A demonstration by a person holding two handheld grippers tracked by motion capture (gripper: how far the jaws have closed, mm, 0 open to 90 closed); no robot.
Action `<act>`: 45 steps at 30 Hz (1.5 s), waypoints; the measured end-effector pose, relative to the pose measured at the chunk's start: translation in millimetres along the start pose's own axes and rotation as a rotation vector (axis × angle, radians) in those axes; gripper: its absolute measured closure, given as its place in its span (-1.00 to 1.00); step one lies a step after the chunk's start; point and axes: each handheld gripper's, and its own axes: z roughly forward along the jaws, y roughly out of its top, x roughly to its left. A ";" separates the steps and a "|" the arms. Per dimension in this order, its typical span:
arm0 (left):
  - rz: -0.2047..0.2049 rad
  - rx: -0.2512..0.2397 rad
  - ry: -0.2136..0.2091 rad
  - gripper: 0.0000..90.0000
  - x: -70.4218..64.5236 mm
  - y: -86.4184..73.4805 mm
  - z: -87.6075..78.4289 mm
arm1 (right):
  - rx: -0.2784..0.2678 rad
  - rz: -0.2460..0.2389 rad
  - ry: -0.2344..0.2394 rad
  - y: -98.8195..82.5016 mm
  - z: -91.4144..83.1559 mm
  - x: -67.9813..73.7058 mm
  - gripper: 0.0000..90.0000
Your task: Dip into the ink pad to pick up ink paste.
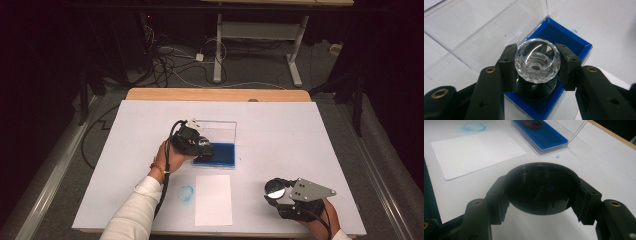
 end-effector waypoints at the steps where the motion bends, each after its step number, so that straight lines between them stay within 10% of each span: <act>1: 0.002 -0.001 -0.002 0.20 0.2 -0.4 0.3 | 0.002 0.001 -0.002 -0.2 -0.1 -0.1 -0.15; 11: -0.045 -0.056 -0.043 0.21 -1.8 -3.2 4.4 | 0.000 -0.004 -0.010 0.7 -0.4 0.0 -0.15; 45: 0.028 0.016 0.032 0.21 -11.6 0.8 5.0 | 0.008 -0.004 0.001 0.7 1.8 0.8 -0.15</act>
